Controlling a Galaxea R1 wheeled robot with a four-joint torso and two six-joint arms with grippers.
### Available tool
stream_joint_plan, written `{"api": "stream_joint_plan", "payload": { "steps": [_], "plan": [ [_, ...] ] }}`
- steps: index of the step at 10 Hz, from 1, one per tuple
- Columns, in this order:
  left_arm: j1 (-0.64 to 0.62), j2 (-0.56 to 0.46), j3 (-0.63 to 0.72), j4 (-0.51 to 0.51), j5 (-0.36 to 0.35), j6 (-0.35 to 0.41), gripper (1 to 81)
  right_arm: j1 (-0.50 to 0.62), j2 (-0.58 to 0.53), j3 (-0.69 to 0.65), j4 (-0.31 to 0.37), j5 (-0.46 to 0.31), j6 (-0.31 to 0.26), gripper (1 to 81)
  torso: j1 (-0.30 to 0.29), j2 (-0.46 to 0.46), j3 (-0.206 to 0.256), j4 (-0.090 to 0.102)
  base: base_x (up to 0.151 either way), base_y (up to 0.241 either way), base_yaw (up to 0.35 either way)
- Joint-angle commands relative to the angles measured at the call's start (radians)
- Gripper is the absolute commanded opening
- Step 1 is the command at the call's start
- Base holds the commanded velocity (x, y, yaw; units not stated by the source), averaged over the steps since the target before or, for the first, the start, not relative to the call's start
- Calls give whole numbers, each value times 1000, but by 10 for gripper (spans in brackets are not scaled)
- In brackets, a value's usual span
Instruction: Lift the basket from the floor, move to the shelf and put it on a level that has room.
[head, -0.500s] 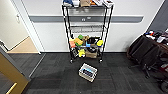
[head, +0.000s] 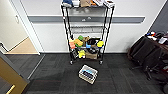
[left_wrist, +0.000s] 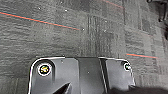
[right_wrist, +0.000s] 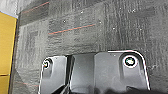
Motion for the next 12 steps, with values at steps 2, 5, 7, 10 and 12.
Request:
{"api": "stream_joint_plan", "payload": {
  "steps": [2, 5, 7, 10, 12],
  "plan": [
    [-41, -22, 11, -1, 51, 5, 811, 53, -22, 15, 6, -48, 0, 811, 0, 0, 0, 0, 93, 0, 0],
    [-41, -20, 10, 3, 51, 5, 811, 53, -23, 12, 6, -48, 0, 811, 0, 0, 0, 0, 103, 0, 0],
    [-41, -22, 10, 3, 49, 5, 811, 53, -25, 10, 6, -48, 1, 811, 0, 0, 0, 0, 112, 0, 0],
    [-41, -20, 10, 3, 49, 5, 811, 56, -22, 9, 6, -48, 1, 811, 0, 0, 0, 0, 111, 0, 0],
    [-41, -22, 10, 3, 49, 5, 811, 53, -22, 7, 6, -50, 4, 811, 0, 0, 0, 0, 112, 0, 0]
  ]
}}
